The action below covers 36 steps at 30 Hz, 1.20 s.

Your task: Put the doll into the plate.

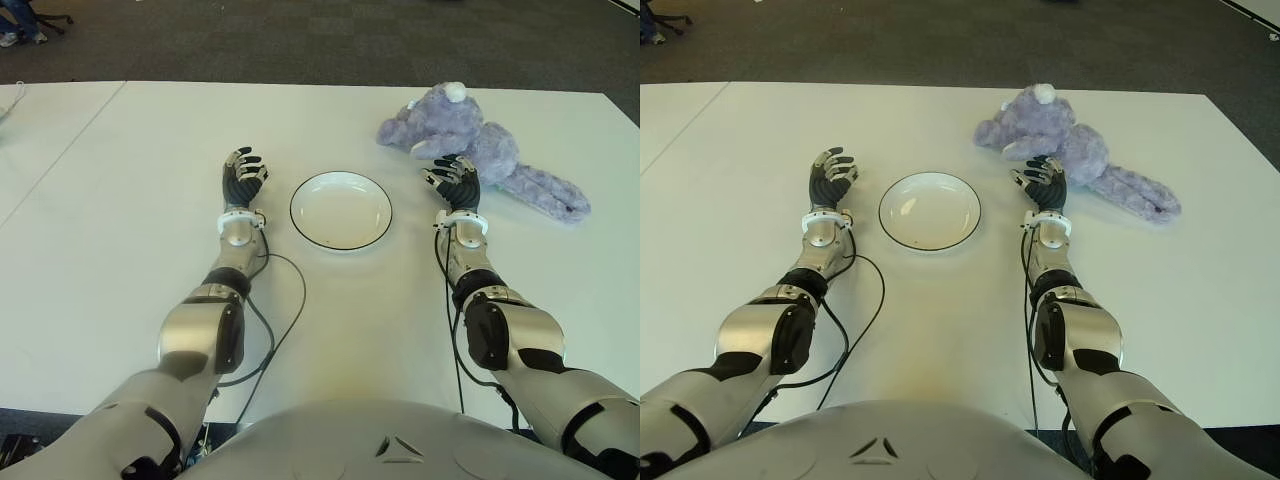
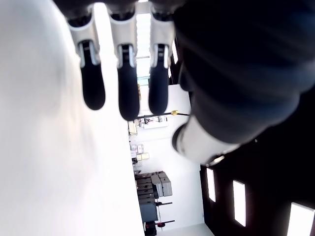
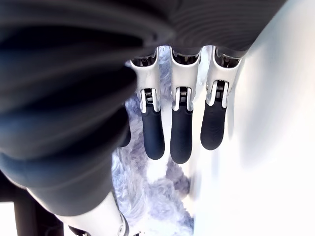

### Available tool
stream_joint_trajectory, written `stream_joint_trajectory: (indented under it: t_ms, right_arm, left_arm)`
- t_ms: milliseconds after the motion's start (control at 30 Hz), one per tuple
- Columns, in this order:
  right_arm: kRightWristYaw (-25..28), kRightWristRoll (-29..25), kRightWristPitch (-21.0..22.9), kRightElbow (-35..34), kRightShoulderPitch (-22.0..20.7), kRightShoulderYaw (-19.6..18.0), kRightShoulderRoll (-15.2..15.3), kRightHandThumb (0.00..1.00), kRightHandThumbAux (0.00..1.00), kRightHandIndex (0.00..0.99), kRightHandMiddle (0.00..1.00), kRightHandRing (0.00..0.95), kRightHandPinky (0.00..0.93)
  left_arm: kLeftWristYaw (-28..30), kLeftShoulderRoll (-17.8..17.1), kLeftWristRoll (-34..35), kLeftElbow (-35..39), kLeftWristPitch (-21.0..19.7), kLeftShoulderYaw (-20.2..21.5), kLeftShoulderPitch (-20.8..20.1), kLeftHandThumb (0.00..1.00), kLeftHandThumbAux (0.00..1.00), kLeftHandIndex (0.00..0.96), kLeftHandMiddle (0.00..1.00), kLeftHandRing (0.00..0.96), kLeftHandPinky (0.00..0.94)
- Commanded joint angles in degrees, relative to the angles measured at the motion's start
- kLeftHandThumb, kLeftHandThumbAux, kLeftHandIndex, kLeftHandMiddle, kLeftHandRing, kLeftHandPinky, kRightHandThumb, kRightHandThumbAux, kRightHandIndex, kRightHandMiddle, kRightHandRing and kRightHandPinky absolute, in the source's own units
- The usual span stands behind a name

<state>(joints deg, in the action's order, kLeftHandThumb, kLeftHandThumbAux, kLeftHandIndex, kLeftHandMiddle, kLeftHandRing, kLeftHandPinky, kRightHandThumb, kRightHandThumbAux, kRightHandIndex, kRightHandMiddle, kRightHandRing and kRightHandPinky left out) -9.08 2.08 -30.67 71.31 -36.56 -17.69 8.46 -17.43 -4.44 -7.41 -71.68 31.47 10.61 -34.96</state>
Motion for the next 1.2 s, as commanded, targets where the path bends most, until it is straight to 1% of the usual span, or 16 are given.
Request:
stream_joint_trajectory:
  t_ms: [33, 167, 267, 400, 500, 600, 667, 800, 900, 933, 1067, 1200]
  right_arm:
    - [0.52, -2.01, 3.34, 5.99, 11.72, -1.62, -4.01, 0.238, 0.91, 0.277, 0.336, 0.353, 0.36]
    - [0.55, -2.4, 2.42, 5.94, 12.27, -2.11, -4.01, 0.257, 0.9, 0.279, 0.335, 0.358, 0.389]
    - [0.8, -2.96, 0.25, 5.67, 13.97, -2.7, -4.25, 0.283, 0.888, 0.282, 0.336, 0.365, 0.405]
    - [0.06, -2.88, -2.14, 5.44, 15.38, -2.67, -4.56, 0.275, 0.879, 0.29, 0.338, 0.369, 0.41]
    - [-0.49, -2.66, -3.4, 5.3, 16.29, -2.37, -4.74, 0.254, 0.878, 0.289, 0.338, 0.368, 0.4]
    - [-1.16, -2.31, -5.35, 4.94, 17.6, -1.93, -5.23, 0.23, 0.879, 0.284, 0.333, 0.362, 0.388]
    - [-1.18, -2.28, -6.41, 4.66, 18.36, -1.76, -5.57, 0.224, 0.88, 0.284, 0.332, 0.36, 0.386]
    - [-0.92, -2.29, -7.79, 4.34, 19.49, -1.54, -6.06, 0.215, 0.887, 0.28, 0.325, 0.352, 0.365]
    - [-0.61, -2.06, -8.64, 4.16, 20.56, -1.19, -6.27, 0.186, 0.884, 0.274, 0.316, 0.341, 0.35]
    - [-0.57, -1.95, -8.74, 4.13, 20.76, -1.08, -6.26, 0.17, 0.878, 0.269, 0.311, 0.333, 0.339]
    - [-0.62, -1.24, -9.44, 4.0, 21.64, -0.35, -6.26, 0.159, 0.872, 0.26, 0.302, 0.318, 0.317]
    - [-0.77, -0.55, -10.26, 3.75, 22.33, 0.37, -6.48, 0.143, 0.869, 0.252, 0.295, 0.306, 0.3]
  left_arm:
    - [-0.36, 2.9, -0.19, -6.17, -6.19, -0.24, 10.3, 0.401, 0.867, 0.255, 0.339, 0.366, 0.388]
    - [-0.01, 2.89, -0.04, -6.19, -6.57, -0.24, 10.25, 0.405, 0.864, 0.255, 0.337, 0.361, 0.378]
    - [0.37, 2.78, 0.2, -6.24, -7.15, -0.04, 10.08, 0.428, 0.861, 0.253, 0.338, 0.36, 0.379]
    - [-0.06, 3.35, 0.22, -6.09, -6.71, -0.17, 10.03, 0.433, 0.86, 0.246, 0.341, 0.367, 0.396]
    - [-0.01, 3.27, 0.32, -6.1, -6.8, -0.08, 10.08, 0.411, 0.856, 0.239, 0.344, 0.375, 0.403]
    - [-0.09, 3.05, 0.2, -6.24, -6.91, -0.07, 10.48, 0.397, 0.856, 0.245, 0.339, 0.365, 0.361]
    - [-0.09, 3.01, 0.22, -6.26, -6.9, -0.02, 10.54, 0.392, 0.858, 0.246, 0.337, 0.363, 0.355]
    - [1.09, 2.83, 0.81, -6.2, -7.4, 0.4, 10.33, 0.402, 0.856, 0.241, 0.338, 0.364, 0.373]
    - [2.58, 2.72, 1.51, -6.21, -7.8, 0.89, 10.14, 0.444, 0.855, 0.242, 0.333, 0.36, 0.381]
    - [2.77, 2.7, 1.63, -6.2, -7.7, 0.96, 10.14, 0.451, 0.856, 0.242, 0.327, 0.354, 0.371]
    - [3.02, 2.71, 1.94, -6.1, -6.87, 1.09, 10.19, 0.457, 0.85, 0.24, 0.321, 0.348, 0.365]
    - [3.22, 2.68, 1.93, -6.07, -6.94, 1.05, 10.14, 0.442, 0.845, 0.238, 0.321, 0.35, 0.365]
